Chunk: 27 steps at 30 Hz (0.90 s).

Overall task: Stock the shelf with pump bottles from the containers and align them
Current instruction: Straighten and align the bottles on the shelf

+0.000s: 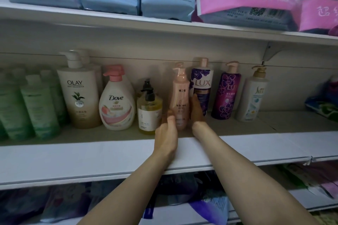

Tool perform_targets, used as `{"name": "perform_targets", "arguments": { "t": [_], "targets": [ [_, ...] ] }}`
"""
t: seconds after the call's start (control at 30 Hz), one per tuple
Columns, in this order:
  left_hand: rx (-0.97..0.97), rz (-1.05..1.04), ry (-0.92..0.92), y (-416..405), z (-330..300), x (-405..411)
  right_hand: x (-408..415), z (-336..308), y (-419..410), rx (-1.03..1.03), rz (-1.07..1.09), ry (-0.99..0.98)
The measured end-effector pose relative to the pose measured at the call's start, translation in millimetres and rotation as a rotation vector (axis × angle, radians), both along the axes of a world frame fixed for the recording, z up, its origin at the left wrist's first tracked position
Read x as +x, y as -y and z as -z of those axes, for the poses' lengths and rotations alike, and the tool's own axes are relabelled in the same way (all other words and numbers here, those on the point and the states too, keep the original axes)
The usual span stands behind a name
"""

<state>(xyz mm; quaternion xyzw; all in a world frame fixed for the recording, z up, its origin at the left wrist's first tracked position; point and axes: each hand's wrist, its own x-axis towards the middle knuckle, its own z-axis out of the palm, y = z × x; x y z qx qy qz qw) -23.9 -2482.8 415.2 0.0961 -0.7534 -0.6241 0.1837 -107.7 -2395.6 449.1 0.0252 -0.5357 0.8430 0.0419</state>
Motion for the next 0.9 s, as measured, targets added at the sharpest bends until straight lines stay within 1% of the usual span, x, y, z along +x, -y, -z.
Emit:
{"name": "perform_targets", "arguments": {
  "t": [0.07,0.23,0.3,0.4,0.53,0.6,0.9],
  "targets": [
    [0.0,-0.002,-0.002,1,0,0,-2,1,1,0.006,0.027,-0.006],
    [-0.002,0.015,-0.023,0,0,2,-7,7,0,0.042,0.008,-0.037],
    [-0.007,0.014,-0.024,0,-1,3,-10,10,-1,0.061,-0.05,-0.038],
    [-0.025,0.01,-0.016,-1,-1,4,-6,10,-3,0.14,-0.122,-0.046],
    [-0.016,0.013,-0.021,-1,-3,6,-5,6,-3,0.312,-0.144,-0.04],
    [-0.018,0.013,-0.024,-1,-4,6,-3,4,0,0.365,-0.15,-0.033],
    [-0.049,0.017,-0.022,-1,-3,7,-8,9,0,0.376,-0.175,-0.036]
  ]
}}
